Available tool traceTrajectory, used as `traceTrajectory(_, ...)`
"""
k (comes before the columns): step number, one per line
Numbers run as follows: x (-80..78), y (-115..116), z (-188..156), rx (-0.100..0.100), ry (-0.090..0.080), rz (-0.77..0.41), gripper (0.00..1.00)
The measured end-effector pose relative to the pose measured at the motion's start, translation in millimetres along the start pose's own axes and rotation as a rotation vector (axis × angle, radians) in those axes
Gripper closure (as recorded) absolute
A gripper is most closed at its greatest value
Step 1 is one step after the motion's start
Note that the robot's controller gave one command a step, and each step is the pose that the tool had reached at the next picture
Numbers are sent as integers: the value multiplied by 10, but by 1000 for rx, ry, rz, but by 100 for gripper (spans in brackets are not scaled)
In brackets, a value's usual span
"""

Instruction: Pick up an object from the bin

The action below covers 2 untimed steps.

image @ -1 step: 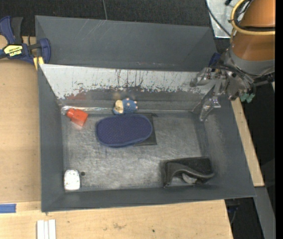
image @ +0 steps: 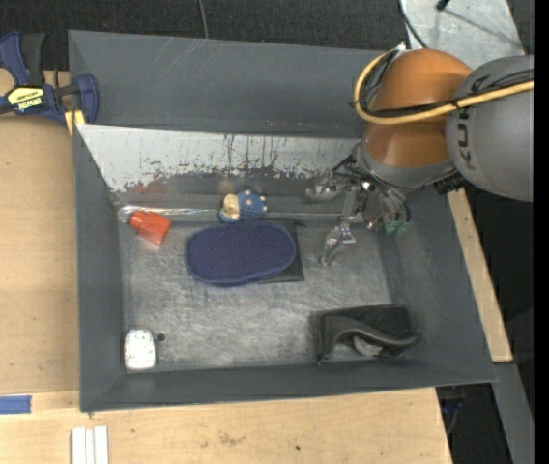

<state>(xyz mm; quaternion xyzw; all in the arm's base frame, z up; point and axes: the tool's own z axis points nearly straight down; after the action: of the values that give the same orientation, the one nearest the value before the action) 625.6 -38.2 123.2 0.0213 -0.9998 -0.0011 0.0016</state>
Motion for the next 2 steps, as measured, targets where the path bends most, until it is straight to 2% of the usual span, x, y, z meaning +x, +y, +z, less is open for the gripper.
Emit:
traceTrajectory(1,27,796,13,-1,-5,-19,0)
traceTrajectory(2,436,1325,-331,1,-5,-174,0)
